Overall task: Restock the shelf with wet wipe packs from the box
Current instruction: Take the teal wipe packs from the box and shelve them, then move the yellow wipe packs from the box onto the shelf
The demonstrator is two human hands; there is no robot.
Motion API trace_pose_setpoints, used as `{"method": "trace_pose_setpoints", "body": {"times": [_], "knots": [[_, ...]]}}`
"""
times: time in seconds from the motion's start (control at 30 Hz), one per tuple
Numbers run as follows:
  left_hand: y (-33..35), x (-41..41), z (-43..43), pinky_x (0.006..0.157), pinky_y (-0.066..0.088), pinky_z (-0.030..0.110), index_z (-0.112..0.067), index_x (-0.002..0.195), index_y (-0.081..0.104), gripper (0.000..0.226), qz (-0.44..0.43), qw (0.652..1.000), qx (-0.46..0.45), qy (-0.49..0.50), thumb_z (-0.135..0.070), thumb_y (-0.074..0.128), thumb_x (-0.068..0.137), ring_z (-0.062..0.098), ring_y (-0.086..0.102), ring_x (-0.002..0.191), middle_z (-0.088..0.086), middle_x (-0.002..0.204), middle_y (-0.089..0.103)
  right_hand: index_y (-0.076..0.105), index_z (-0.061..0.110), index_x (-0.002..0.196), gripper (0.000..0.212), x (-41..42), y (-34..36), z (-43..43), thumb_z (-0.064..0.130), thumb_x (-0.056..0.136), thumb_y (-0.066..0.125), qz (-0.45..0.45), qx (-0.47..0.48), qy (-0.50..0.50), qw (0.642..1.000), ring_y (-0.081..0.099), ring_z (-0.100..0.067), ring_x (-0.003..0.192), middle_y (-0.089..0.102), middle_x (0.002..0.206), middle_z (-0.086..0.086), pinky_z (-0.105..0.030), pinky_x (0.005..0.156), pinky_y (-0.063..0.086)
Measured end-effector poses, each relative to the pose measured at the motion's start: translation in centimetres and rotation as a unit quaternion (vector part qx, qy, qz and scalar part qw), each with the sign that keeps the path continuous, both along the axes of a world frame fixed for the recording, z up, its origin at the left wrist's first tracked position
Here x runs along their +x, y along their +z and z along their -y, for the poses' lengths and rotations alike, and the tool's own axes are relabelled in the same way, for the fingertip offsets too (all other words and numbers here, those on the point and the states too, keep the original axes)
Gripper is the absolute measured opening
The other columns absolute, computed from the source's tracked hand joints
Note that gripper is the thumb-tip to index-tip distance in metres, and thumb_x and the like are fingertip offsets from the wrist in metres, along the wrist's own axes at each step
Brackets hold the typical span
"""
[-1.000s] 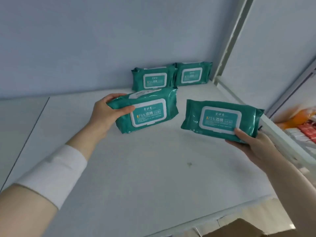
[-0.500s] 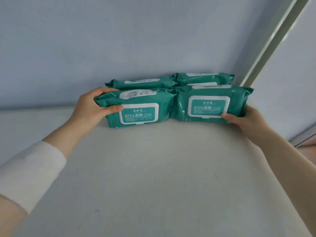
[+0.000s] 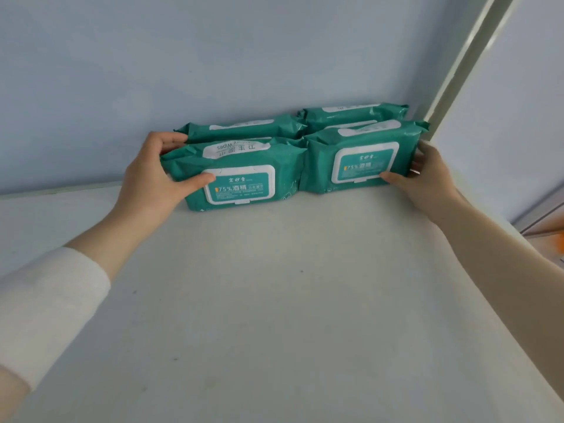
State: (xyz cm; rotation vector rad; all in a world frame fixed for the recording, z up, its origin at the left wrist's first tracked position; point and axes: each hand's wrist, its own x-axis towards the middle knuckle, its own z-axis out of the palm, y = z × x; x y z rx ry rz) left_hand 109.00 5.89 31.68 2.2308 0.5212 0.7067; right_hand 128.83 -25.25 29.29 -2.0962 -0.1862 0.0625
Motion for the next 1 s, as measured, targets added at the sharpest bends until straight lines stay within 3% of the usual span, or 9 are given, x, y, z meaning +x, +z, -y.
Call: {"method": "trace_pose_setpoints", "body": {"times": [0.07, 0.2, 0.37, 0.53, 0.73, 0.87, 1.0], "knots": [[0.3, -0.6, 0.6, 0.101, 0.036, 0.028, -0.012, 0.128, 0.045, 0.069, -0.013, 0.995, 0.094, 0.019, -0.025, 0.080, 0.070, 0.019, 0.047, 0.118, 0.003, 0.127, 0.051, 0.012, 0.012, 0.150, 0.097, -1.5, 0.4, -0.3, 0.027, 0.078, 0.074, 0.007, -0.055, -0.031, 0.998, 0.033, -0.025, 0.137, 0.031, 0.151, -0.008, -0.043, 0.112, 0.031], [1.3, -2.7, 2.9, 0.112, 0.021, 0.046, -0.003, 0.140, 0.035, 0.077, -0.073, 0.946, 0.315, 0.010, -0.031, 0.072, 0.078, 0.039, 0.023, 0.139, 0.022, 0.149, 0.027, 0.005, 0.009, 0.150, 0.087, -7.9, 1.4, -0.5, 0.036, 0.088, 0.059, 0.093, -0.258, -0.018, 0.962, 0.010, -0.030, 0.145, 0.012, 0.157, -0.014, -0.043, 0.119, 0.014], [2.5, -6.8, 9.7, 0.117, 0.004, 0.051, -0.007, 0.147, 0.020, 0.074, -0.237, 0.851, 0.452, -0.123, -0.039, 0.054, 0.090, 0.030, 0.004, 0.146, 0.017, 0.157, 0.010, 0.004, 0.014, 0.151, 0.076, -18.5, 2.2, 1.5, 0.041, 0.094, 0.046, 0.138, -0.459, 0.038, 0.877, -0.005, -0.032, 0.146, -0.001, 0.159, -0.013, -0.045, 0.120, 0.003], [4.0, -12.6, 18.7, 0.119, 0.005, 0.045, -0.010, 0.147, 0.021, 0.064, -0.292, 0.790, 0.486, -0.234, -0.038, 0.045, 0.095, 0.028, 0.010, 0.146, 0.013, 0.155, 0.023, 0.006, 0.012, 0.151, 0.071, -28.6, 3.9, 6.9, 0.044, 0.096, 0.039, 0.104, -0.531, 0.053, 0.839, 0.000, -0.033, 0.146, 0.008, 0.158, -0.012, -0.045, 0.119, 0.005], [5.4, -18.6, 30.2, 0.119, 0.008, 0.043, -0.012, 0.146, 0.025, 0.061, -0.232, 0.748, 0.527, -0.329, -0.036, 0.046, 0.094, 0.029, 0.013, 0.145, 0.014, 0.154, 0.025, 0.010, 0.013, 0.150, 0.070, -39.6, 5.4, 17.3, 0.044, 0.096, 0.040, 0.091, -0.540, 0.039, 0.836, 0.009, -0.031, 0.146, 0.015, 0.157, -0.012, -0.043, 0.119, 0.012], [3.8, -22.4, 38.5, 0.119, 0.010, 0.043, -0.012, 0.145, 0.028, 0.059, -0.208, 0.736, 0.523, -0.376, -0.036, 0.046, 0.094, 0.027, 0.014, 0.145, 0.011, 0.153, 0.028, 0.012, 0.012, 0.150, 0.071, -45.7, 3.0, 25.4, 0.045, 0.094, 0.042, 0.053, -0.552, 0.023, 0.832, 0.010, -0.033, 0.145, 0.018, 0.156, -0.013, -0.047, 0.118, 0.014], [-0.2, -26.2, 46.9, 0.119, 0.011, 0.043, -0.014, 0.144, 0.029, 0.060, -0.214, 0.696, 0.524, -0.442, -0.039, 0.047, 0.093, 0.027, 0.016, 0.145, 0.010, 0.153, 0.029, 0.012, 0.013, 0.149, 0.071, -52.1, -0.8, 34.3, 0.044, 0.094, 0.044, -0.019, -0.552, -0.011, 0.834, 0.009, -0.033, 0.145, 0.019, 0.155, -0.013, -0.048, 0.117, 0.014]]}}
